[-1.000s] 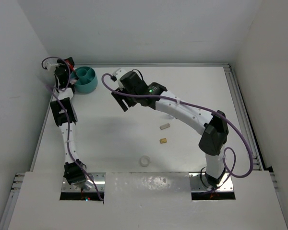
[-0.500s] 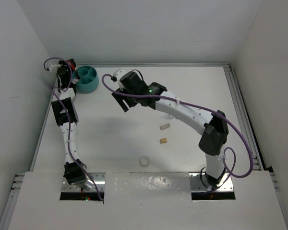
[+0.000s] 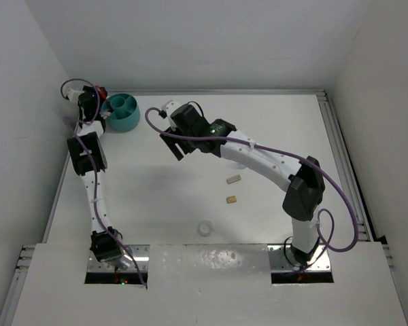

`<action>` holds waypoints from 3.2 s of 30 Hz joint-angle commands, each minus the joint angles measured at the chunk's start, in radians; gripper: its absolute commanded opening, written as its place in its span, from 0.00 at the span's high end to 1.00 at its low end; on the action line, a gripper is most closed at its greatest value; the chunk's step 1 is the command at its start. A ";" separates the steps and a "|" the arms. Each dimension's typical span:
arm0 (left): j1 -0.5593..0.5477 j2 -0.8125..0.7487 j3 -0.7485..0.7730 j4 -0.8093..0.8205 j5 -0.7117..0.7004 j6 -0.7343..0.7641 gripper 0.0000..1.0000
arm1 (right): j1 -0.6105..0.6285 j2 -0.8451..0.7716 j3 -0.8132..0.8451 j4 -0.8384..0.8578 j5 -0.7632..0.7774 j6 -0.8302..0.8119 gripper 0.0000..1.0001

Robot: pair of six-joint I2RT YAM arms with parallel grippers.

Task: Sort the stationery into containers
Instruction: Move the pen to the corner of the board.

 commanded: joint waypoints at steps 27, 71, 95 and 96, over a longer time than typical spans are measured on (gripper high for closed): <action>0.021 -0.509 -0.438 -0.106 0.152 0.147 0.46 | 0.056 -0.170 -0.097 0.123 0.053 -0.017 0.27; 0.058 -0.242 -0.321 -0.014 0.161 0.171 0.44 | 0.062 -0.161 -0.064 0.087 0.081 -0.022 0.27; 0.058 -0.469 -0.664 -0.006 0.169 0.183 0.66 | 0.113 -0.237 -0.136 0.138 0.127 -0.035 0.27; 0.058 -0.475 -0.676 -0.007 0.171 0.180 0.66 | 0.114 -0.242 -0.140 0.144 0.128 -0.035 0.27</action>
